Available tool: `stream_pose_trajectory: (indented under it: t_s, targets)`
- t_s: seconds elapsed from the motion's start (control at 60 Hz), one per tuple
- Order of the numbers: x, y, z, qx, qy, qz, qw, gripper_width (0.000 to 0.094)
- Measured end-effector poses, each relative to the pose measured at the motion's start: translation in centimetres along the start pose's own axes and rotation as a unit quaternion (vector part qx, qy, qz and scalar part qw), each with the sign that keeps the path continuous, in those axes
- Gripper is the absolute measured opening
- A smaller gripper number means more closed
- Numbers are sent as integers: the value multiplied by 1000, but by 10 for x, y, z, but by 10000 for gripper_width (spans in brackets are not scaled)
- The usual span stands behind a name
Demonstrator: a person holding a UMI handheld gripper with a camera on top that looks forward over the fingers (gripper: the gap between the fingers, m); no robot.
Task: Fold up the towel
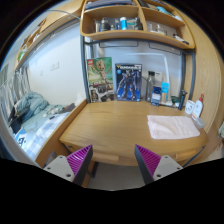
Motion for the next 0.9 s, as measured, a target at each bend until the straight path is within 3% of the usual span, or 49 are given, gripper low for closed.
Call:
stream_pose_trajectory:
  t_s: [0.2, 0.5, 0.683, 0.783, 0.867, 0.9]
  targets:
    - [67, -8, -48, -34, -35, -19, 999, 856]
    - [205, 31, -141, -47, -103, 0, 994, 836]
    - [246, 37, -195, -64, -104, 20, 992, 713]
    - [245, 23, -208, -98, -84, 25, 991, 587]
    - [249, 24, -210, -83, -89, 30, 992, 353]
    - [250, 23, -210, -82, -87, 28, 992, 361]
Point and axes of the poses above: the point between the fingertips, and its own axes, seen from behind it with the camera up: x to the right, y up, z backward, against the way the camera looks, the point moved 6 cm from there along z, backward, against the way the camera looks, and after that the axes turned 9 degrees about y, right-handed, at the moved point
